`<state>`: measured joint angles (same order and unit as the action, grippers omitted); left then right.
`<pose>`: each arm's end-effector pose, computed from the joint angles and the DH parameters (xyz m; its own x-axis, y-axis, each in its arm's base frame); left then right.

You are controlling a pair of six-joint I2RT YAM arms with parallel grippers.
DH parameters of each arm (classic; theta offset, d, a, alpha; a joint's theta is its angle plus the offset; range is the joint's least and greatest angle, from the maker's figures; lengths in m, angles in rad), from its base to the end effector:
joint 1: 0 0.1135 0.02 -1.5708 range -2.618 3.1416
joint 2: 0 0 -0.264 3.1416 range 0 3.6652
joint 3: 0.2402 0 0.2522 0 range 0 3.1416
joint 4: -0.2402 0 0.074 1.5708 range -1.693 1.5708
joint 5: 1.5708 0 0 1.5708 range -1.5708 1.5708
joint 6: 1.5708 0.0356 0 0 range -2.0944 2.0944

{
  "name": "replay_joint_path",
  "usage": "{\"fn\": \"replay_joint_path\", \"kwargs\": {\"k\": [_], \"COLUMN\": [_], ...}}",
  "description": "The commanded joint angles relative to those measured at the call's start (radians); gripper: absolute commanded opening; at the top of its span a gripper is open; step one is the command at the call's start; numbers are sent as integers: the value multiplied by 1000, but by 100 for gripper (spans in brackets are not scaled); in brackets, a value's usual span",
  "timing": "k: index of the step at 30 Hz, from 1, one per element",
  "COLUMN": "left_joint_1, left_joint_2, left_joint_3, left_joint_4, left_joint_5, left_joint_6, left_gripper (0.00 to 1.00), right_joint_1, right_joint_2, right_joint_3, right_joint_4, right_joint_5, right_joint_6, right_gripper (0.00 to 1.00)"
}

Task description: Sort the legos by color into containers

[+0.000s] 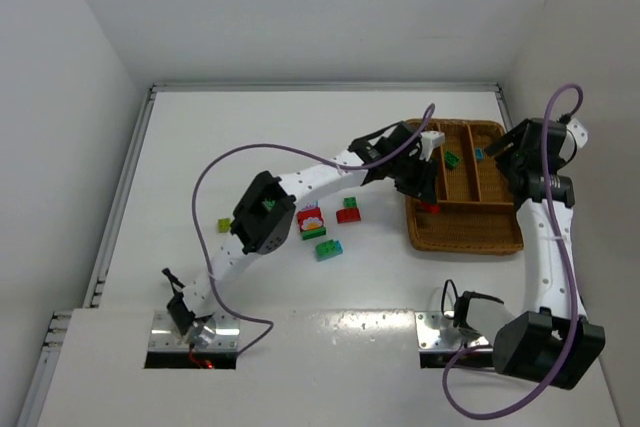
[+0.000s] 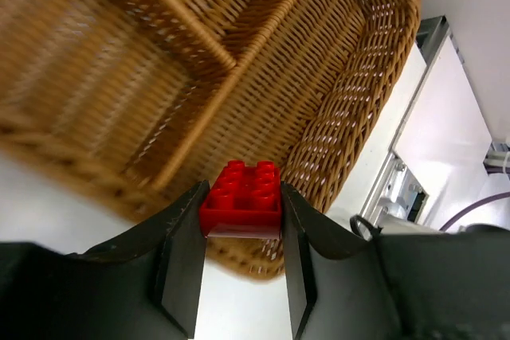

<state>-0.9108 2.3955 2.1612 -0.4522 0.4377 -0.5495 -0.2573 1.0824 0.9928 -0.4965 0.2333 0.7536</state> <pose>0.3242 -0.4424 0.2268 -0.8101 0.2723 -0.5193 0.5786 0.5142 -0.6331 0.2261 -0.0680 0.3244 -0.0932 0.7129 -0.6950 0.6824 0.5541 0.4768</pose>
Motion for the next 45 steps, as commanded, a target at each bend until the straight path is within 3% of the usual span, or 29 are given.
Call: {"fn": "replay_joint_path", "kwargs": {"k": [1,2,4,5,8,14,15,18,19,20,22,26,27,30,34,41,45], "left_joint_1": [-26,-26,-36,-36,-36,-25,-1,33,79,105,197,348,395,466,570,598,598], "left_joint_2": [28,51,60,60,39,-160,-290,-396,-523,-594,-787,-985,-1009,-1049,-1049,-1070,-1070], "left_joint_3": [78,106,120,130,103,-33,-158,-358,-441,-619,-839,-992,-1005,-1017,-1026,-1046,-1055], "left_joint_4": [78,78,87,87,87,-9,-75,-126,-137,-137,-137,-158,-158,-167,-180,-180,-180], "left_joint_5": [24,24,24,24,36,-59,-136,-192,-211,-273,-350,-424,-438,-494,-484,-461,-450], "left_joint_6": [-50,-59,-59,-59,-47,58,115,154,166,166,166,166,154,105,72,72,82], "left_gripper": [7,29,51,68,84,85,84,81,80,80,80,83,83,83,83,83,83], "right_joint_1": [10,10,30,30,39,39,39,53,53,75,160,461,566,712,820,857,857], "right_joint_2": [-35,-35,-35,-44,-44,-53,-53,-53,-53,-53,-12,120,187,313,562,772,843], "right_joint_3": [43,43,52,52,43,32,-9,-43,-55,-66,-85,-31,-22,33,165,274,305], "right_joint_4": [-22,-22,-33,-33,-33,-16,4,42,56,71,94,35,23,4,-63,-19,-10], "right_joint_5": [15,15,4,-5,-5,-12,-75,-146,-204,-241,-307,-194,-180,-180,-128,-103,-103], "right_joint_6": [26,26,35,35,35,33,24,24,10,0,-31,-94,-112,-144,-203,-204,-204], "right_gripper": [71,71,71,71,71,71,71,71,71,71,71,71,71,72,83,84,75]}}
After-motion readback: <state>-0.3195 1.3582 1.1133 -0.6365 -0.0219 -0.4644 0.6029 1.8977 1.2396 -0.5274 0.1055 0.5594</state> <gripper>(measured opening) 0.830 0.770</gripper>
